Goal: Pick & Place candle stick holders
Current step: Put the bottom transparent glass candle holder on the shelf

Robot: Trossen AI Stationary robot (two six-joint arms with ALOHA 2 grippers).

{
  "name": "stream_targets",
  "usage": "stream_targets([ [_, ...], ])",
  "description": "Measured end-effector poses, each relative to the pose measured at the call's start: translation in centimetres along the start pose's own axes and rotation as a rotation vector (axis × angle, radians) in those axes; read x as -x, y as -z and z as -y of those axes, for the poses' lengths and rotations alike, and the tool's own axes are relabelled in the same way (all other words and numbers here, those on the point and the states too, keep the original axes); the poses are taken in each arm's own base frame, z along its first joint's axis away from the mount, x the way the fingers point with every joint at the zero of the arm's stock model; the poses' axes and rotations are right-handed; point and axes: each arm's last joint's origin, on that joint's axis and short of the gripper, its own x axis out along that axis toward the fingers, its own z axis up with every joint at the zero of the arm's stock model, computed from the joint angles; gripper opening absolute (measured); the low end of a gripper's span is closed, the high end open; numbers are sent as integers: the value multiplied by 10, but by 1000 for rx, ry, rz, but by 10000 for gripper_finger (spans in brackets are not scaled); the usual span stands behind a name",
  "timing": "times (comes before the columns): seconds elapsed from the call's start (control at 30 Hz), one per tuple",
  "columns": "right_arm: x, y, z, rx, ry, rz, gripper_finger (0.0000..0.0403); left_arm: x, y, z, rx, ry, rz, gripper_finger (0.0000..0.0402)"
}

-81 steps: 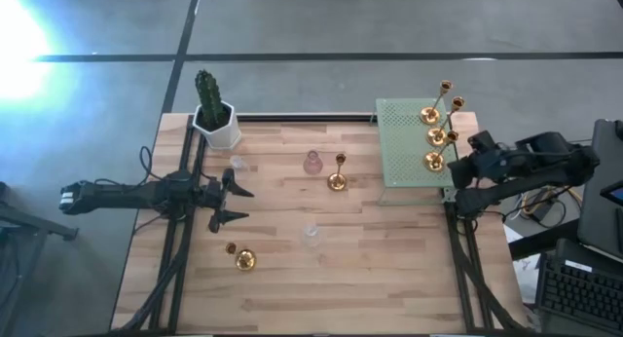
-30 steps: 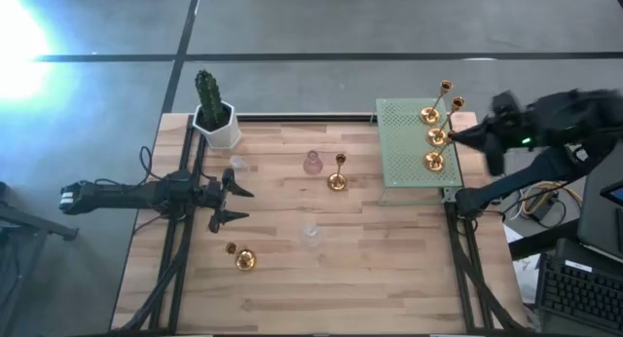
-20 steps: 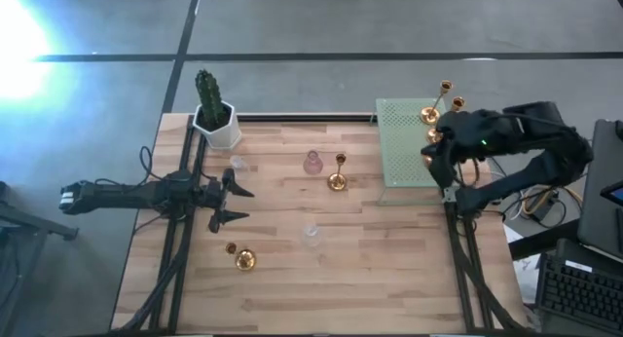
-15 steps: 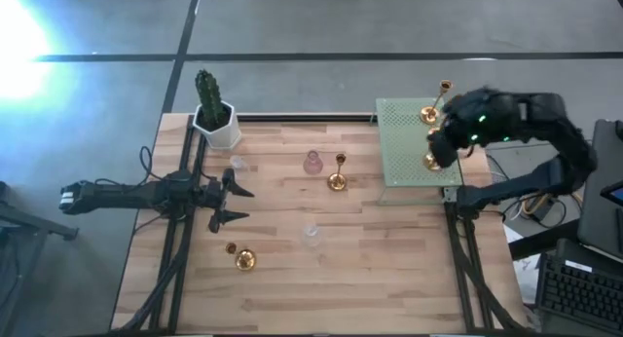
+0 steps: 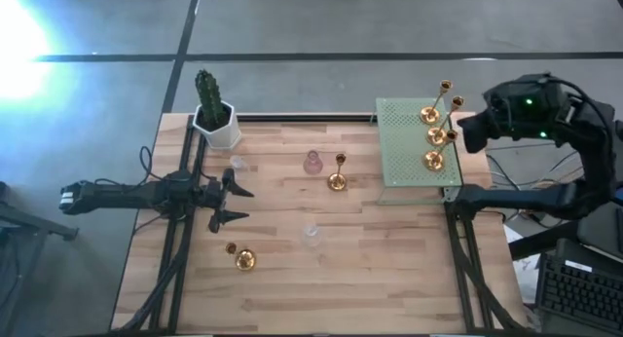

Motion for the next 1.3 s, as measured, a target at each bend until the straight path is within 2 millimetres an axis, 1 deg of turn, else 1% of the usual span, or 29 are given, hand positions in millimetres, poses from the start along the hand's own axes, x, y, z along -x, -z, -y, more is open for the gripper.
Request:
stream_targets([
  [0.23, 19, 14, 7, -33, -63, 41, 11, 0, 0, 0, 0, 0, 0, 294],
  [0.43, 25, 20, 8, 27, -136, 36, 11, 0, 0, 0, 0, 0, 0, 294],
  [0.57, 27, 26, 7, 62, -229, 8, 11, 0, 0, 0, 0, 0, 0, 294],
  [0.73, 34, 36, 11, 63, -289, 7, 11, 0, 0, 0, 0, 0, 0, 294],
  [0.9, 34, 47, 13, 70, -375, -29, 11, 0, 0, 0, 0, 0, 0, 294],
  [1.13, 27, 59, 10, 104, -584, -149, 11, 0, 0, 0, 0, 0, 0, 294],
  [1.3, 26, 67, 12, 132, -634, -163, 11, 0, 0, 0, 0, 0, 0, 294],
])
